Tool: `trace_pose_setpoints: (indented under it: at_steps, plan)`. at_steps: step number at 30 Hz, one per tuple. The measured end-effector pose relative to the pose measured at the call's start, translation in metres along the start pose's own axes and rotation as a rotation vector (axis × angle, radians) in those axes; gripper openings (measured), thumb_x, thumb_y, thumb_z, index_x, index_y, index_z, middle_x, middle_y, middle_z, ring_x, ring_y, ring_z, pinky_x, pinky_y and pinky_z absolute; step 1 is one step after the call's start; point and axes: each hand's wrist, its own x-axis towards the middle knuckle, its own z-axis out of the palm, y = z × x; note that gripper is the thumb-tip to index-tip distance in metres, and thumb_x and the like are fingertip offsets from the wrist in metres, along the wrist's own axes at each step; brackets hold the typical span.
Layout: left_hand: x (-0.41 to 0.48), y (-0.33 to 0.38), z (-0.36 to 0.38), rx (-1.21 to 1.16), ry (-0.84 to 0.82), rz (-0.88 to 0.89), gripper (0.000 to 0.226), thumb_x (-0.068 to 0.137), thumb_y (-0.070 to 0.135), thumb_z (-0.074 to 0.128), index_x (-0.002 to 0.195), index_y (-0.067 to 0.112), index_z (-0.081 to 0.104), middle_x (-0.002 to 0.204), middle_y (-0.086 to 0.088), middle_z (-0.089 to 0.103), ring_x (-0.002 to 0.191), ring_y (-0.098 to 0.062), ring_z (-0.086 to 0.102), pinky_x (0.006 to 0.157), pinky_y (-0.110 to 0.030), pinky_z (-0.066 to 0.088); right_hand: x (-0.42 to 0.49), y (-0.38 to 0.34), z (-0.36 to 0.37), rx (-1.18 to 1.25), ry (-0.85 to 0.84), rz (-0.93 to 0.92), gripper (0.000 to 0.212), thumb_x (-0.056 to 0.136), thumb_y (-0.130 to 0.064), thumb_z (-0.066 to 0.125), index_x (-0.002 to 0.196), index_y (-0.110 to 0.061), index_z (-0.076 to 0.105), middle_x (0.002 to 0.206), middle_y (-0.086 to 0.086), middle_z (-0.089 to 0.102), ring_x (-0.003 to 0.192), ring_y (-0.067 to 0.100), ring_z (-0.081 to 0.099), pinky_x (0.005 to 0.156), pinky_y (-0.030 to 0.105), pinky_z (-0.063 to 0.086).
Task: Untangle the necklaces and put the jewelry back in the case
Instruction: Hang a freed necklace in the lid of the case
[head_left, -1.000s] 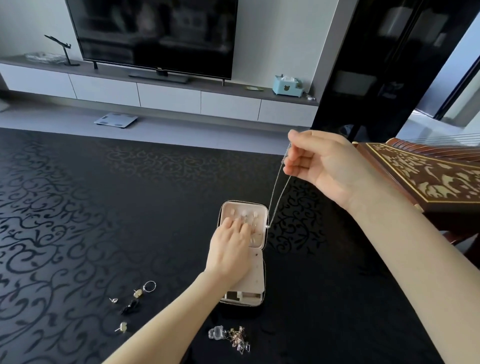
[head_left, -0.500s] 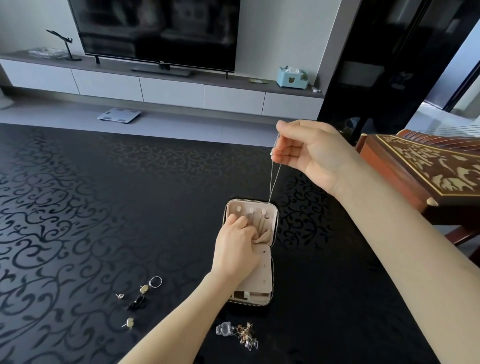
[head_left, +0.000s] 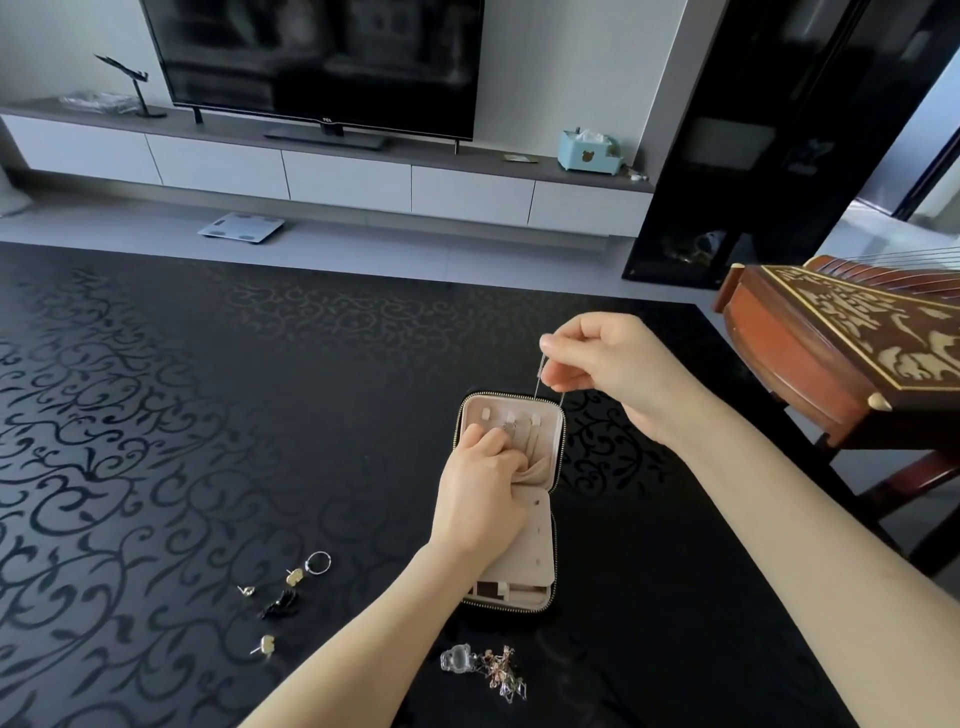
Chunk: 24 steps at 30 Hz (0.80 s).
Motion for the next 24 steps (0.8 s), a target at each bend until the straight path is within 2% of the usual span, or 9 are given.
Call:
trace_pose_setpoints:
  at_steps: [3,6,9,11,16,20,24]
  plan:
    - [0.0,-0.001,0.0,-0.008,0.012,0.025,0.043,0.067,0.018,0.025,0.059,0.013,0.067,0.067,0.008,0.057,0.071,-0.016,0.045,0.049,-0.028,0.042,0.0,0.005,0.002,-0.103,-0.013,-0.013,0.012,0.088,-0.017,0.063,0.083,-0.007,0.067,0.072,0.004,0.07,0.071,0.01,0.066,0.077,0.029,0.057]
    - [-0.001,-0.002,0.0,0.003,0.018,0.023,0.041,0.065,0.017,0.024,0.058,0.015,0.065,0.064,0.01,0.059,0.067,-0.016,0.045,0.046,-0.03,0.041,-0.001,0.011,0.003,-0.244,-0.029,-0.049,0.011,0.085,-0.02,0.065,0.082,-0.009,0.068,0.076,0.001,0.071,0.076,0.011,0.066,0.078,0.028,0.054]
    - [-0.001,-0.001,-0.001,0.03,0.026,0.01,0.035,0.064,0.016,0.027,0.058,0.016,0.062,0.058,0.009,0.056,0.062,-0.015,0.039,0.044,-0.028,0.034,0.0,0.017,0.005,-0.47,-0.038,-0.089,0.012,0.082,-0.025,0.068,0.08,-0.014,0.071,0.082,-0.004,0.07,0.083,0.01,0.063,0.078,0.028,0.051]
    - [-0.001,0.0,-0.001,0.05,0.031,-0.003,0.026,0.061,0.009,0.036,0.059,0.017,0.06,0.057,0.008,0.053,0.062,-0.013,0.034,0.046,-0.025,0.028,0.001,0.023,0.009,-0.607,-0.037,-0.123,0.01,0.082,-0.027,0.068,0.078,-0.018,0.07,0.081,-0.006,0.067,0.08,0.01,0.059,0.075,0.028,0.048]
    - [0.0,-0.001,0.001,0.058,0.034,0.008,0.026,0.051,0.004,0.045,0.062,0.02,0.063,0.058,0.008,0.051,0.063,-0.012,0.033,0.049,-0.023,0.025,0.001,0.045,0.018,-0.853,0.121,-0.292,0.009,0.081,-0.031,0.069,0.079,-0.023,0.071,0.082,-0.009,0.057,0.084,0.015,0.05,0.081,0.033,0.04]
    - [0.001,-0.001,0.001,0.058,0.037,0.008,0.025,0.051,0.005,0.046,0.061,0.02,0.064,0.057,0.008,0.05,0.062,-0.012,0.032,0.048,-0.023,0.027,0.0,0.054,0.025,-1.05,0.266,-0.48,0.014,0.067,-0.026,0.081,0.063,-0.021,0.069,0.067,-0.003,0.058,0.066,0.022,0.052,0.067,0.035,0.036]
    - [0.0,0.0,0.0,0.069,0.037,0.026,0.021,0.05,0.006,0.048,0.058,0.019,0.062,0.056,0.008,0.048,0.061,-0.013,0.031,0.048,-0.023,0.025,-0.004,0.057,0.034,-1.209,0.345,-0.51,0.018,0.068,-0.028,0.08,0.064,-0.017,0.067,0.065,0.0,0.058,0.062,0.023,0.051,0.064,0.038,0.038]
